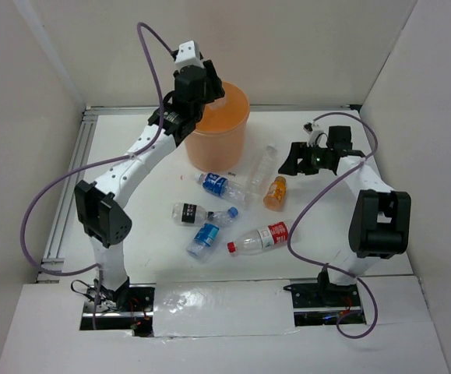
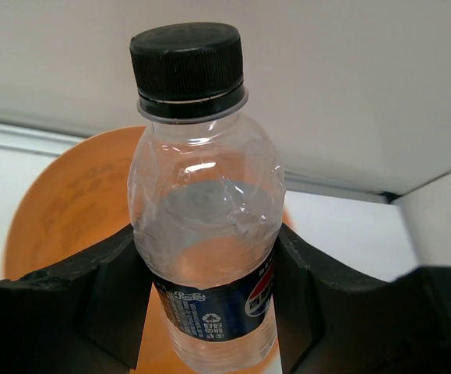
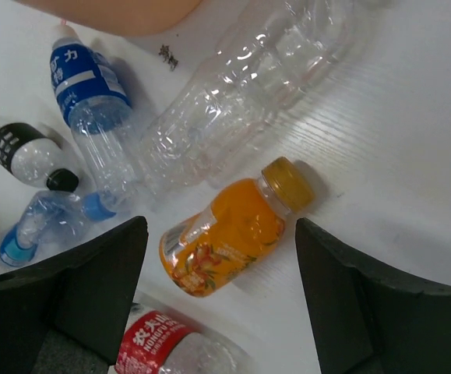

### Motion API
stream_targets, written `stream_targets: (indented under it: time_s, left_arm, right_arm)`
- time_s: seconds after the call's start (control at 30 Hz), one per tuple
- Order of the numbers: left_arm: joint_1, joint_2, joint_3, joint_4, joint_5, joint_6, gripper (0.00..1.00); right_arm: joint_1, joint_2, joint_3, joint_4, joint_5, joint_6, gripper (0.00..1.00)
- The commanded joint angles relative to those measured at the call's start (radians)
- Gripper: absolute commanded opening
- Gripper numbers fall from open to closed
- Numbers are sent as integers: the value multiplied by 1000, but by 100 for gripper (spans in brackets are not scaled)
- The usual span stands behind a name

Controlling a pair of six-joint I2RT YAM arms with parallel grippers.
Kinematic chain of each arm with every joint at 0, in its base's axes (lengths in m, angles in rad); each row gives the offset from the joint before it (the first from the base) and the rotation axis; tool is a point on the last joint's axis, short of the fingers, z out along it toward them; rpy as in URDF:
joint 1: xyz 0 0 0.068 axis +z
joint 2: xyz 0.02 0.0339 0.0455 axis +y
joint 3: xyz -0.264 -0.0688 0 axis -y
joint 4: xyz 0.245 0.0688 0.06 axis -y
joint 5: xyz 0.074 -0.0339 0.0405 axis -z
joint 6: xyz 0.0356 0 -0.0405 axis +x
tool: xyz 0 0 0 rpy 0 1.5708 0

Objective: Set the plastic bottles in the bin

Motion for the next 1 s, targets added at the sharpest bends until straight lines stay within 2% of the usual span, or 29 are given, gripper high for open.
stream_targets:
  time_s: [0.0,0.03,0.13,0.17,0.3,0.37,0.43,0.47,0.53,0.57,0.6,0.63,0.73,0.77,0.9,0.97]
  left_arm:
    - [35,27,30,61,-38,96,54]
    - [36,38,13,61,-25,96,70]
    - [49,67,4,61,18,96,88]
    - [49,67,4,61,34,96,98]
    - [49,50,31,43,109,119,100]
    - [26,15,31,43,109,149,100]
    - [-19,-42,-4,19,48,183,100]
    - [-50,-124,-78,2,6,174,100]
    - [-70,-223,-186,-35,-26,136,100]
    - [-81,-276,-317,-61,-38,110,100]
    - [-81,-388,-391,-86,-38,84,100]
    - [-102,-446,-545,-134,-54,11,100]
    - [-125,-670,-769,-213,-37,-147,100]
    - [-125,-714,-894,-228,-28,-182,100]
    - [-139,-843,-1102,-284,43,-358,100]
    - [-139,-854,-1166,-284,106,-457,100]
  right_arm:
    - [40,73,75,67,2,122,84]
    - [66,90,88,78,28,146,84]
    - [110,165,150,110,48,213,84]
    - [123,187,172,110,71,225,84]
    - [154,319,272,98,126,296,87]
    - [166,353,313,98,155,322,87]
    - [181,400,356,98,210,344,88]
    - [204,435,399,57,308,353,88]
    - [226,469,429,22,394,365,88]
    - [235,481,430,8,425,374,86]
    - [235,494,442,-5,462,374,84]
    - [235,504,433,-14,462,383,76]
    - [235,480,382,-2,485,373,65]
    - [235,471,382,-2,504,373,51]
    - [167,400,382,-40,450,353,28]
    - [123,307,404,-40,429,310,25]
